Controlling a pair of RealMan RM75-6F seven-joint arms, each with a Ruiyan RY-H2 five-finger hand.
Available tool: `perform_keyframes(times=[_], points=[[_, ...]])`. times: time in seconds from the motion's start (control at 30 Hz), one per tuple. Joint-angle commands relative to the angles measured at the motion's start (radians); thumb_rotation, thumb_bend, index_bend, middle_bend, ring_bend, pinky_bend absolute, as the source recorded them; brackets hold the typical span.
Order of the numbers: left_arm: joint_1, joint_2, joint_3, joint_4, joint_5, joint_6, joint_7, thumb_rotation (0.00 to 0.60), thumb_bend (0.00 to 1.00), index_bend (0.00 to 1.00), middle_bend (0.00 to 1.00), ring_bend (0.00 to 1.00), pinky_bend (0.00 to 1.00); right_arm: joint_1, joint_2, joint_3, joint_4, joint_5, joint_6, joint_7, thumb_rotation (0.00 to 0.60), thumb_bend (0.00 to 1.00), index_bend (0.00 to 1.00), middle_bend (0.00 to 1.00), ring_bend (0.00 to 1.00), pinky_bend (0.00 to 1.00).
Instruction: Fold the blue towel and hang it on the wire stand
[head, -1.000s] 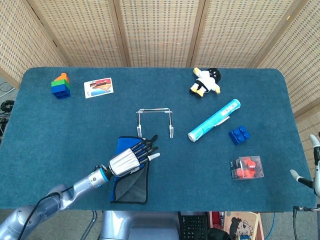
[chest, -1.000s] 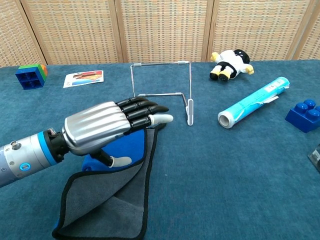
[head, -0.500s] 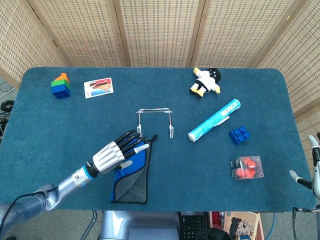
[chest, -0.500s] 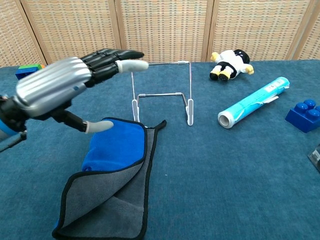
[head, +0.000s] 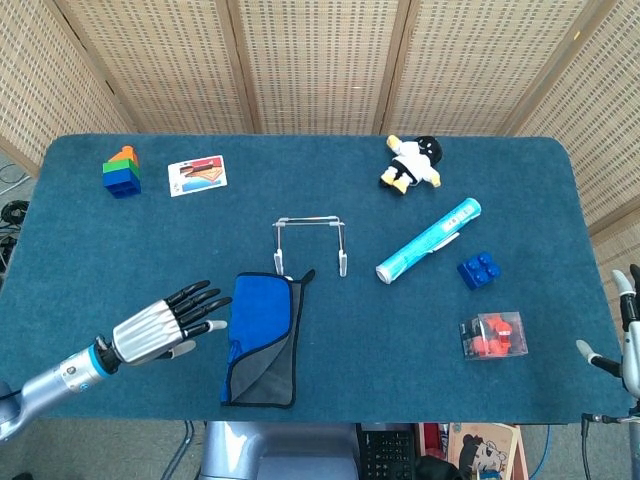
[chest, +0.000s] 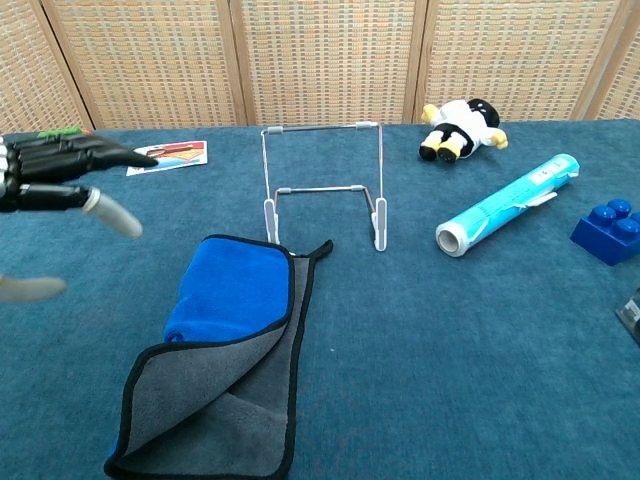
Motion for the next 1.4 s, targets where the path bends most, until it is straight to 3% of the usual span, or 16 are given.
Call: perform_keyframes(times=[0.03,0.5,0.97,1.4], points=[[0.017,-0.021,0.021,0.028,0.019,-0.010,-0.017,0.600,0.31,0.28,0.00,0.00,0.05,0.002,-0.003,-0.001,-0.003,-0.002,0.000,-0.008,0.600,0.00,0.00,0.00,0.00,0.00],[0.019,-0.166,0.025,0.111,0.087,-0.047,0.016,0.600,0.33,0.30,0.00,0.00,0.05,-0.004,0.004,0.005,-0.001,0.008,0.004,0.011,0.600,0.00,0.00,0.00,0.00,0.00],[-0.012,-0.221,-0.005,0.085,0.104,-0.104,0.098,0.600,0.46,0.60,0.00,0.00,0.05,-0.011,0.019,0.010,-0.003,0.012,0.009,0.045,0.600,0.00,0.00,0.00,0.00,0.00],[-0.065,-0.234,-0.037,0.039,0.140,-0.117,0.188,0.600,0.45,0.68,0.00,0.00,0.05,-0.013,0.023,0.011,-0.011,0.007,0.014,0.051,0.600,0.00,0.00,0.00,0.00,0.00]])
